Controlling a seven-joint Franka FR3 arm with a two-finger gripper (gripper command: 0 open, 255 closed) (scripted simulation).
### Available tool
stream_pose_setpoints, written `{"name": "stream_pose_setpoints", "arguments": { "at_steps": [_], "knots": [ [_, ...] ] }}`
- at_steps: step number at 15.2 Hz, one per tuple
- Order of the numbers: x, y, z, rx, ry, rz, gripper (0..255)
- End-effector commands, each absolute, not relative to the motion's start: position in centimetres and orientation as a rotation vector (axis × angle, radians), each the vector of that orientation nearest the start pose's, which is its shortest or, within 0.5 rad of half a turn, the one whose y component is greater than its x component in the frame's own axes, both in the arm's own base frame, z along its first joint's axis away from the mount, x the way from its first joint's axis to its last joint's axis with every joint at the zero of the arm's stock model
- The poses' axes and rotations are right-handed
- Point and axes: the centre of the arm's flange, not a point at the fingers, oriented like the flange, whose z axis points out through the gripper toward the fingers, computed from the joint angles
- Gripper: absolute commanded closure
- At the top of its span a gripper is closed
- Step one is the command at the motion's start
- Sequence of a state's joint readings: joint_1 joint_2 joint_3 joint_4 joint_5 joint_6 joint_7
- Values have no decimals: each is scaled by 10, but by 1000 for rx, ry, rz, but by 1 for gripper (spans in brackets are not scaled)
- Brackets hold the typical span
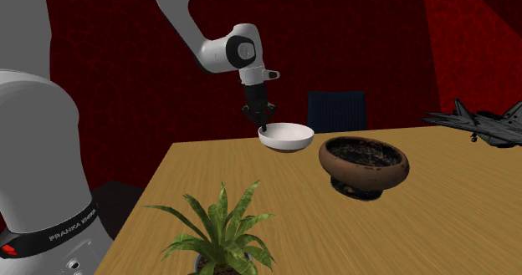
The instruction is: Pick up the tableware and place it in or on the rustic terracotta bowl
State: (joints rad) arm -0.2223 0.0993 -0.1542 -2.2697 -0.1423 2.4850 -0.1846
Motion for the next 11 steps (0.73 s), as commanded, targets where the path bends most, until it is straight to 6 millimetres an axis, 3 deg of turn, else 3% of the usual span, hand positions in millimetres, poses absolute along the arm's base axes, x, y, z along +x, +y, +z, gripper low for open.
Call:
{"name": "stream_pose_setpoints", "arguments": {
  "at_steps": [1, 11],
  "knots": [
    [503, -198, 326, -3272, 135, -133, 255],
    [503, -198, 374, -3272, 135, -133, 255]
  ]
}}
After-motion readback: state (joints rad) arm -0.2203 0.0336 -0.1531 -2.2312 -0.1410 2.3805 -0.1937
